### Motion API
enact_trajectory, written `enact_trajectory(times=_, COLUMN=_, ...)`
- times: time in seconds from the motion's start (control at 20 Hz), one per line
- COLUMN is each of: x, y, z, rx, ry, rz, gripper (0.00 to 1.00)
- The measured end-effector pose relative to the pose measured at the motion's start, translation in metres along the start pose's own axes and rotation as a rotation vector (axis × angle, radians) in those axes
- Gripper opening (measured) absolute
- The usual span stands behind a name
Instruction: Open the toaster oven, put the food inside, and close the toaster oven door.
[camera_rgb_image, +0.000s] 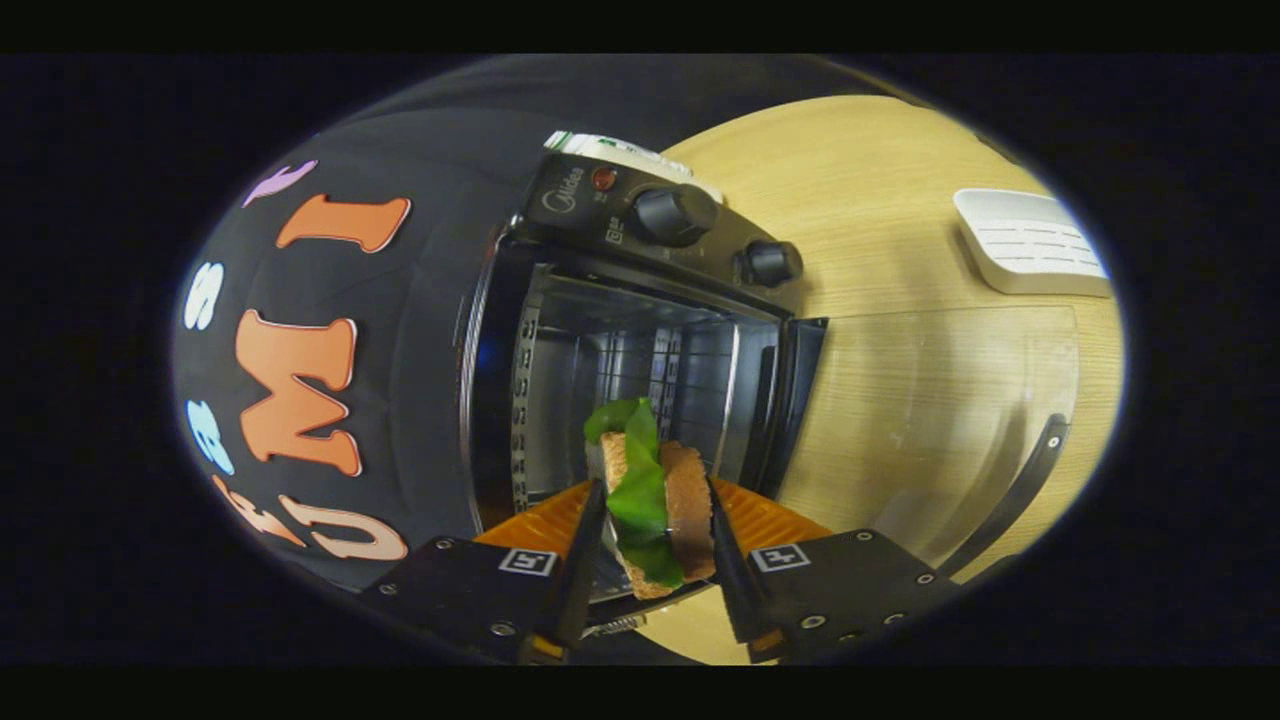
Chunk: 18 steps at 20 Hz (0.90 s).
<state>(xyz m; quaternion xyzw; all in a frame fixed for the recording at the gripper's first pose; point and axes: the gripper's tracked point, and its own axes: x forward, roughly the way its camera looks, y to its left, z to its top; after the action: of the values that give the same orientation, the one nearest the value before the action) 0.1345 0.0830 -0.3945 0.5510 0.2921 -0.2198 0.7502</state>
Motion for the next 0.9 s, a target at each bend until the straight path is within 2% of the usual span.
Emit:
enact_trajectory(times=0.05, x=-0.001, y=-0.004, z=-0.002, rx=-0.014, ry=0.007, rz=-0.009, gripper=0.64)
enact_trajectory(times=0.1, x=-0.002, y=-0.01, z=-0.006, rx=-0.025, ry=0.026, rz=-0.018, gripper=0.68)
enact_trajectory(times=0.25, x=-0.003, y=-0.019, z=-0.014, rx=-0.028, ry=0.075, rz=-0.016, gripper=0.97)
enact_trajectory(times=0.5, x=-0.028, y=-0.022, z=-0.009, rx=-0.104, ry=0.063, rz=0.04, gripper=0.99)
enact_trajectory(times=0.8, x=-0.071, y=-0.046, z=-0.026, rx=-0.186, ry=0.134, rz=0.05, gripper=0.99)
enact_trajectory(times=0.9, x=-0.086, y=-0.054, z=-0.038, rx=-0.258, ry=0.179, rz=0.066, gripper=0.98)
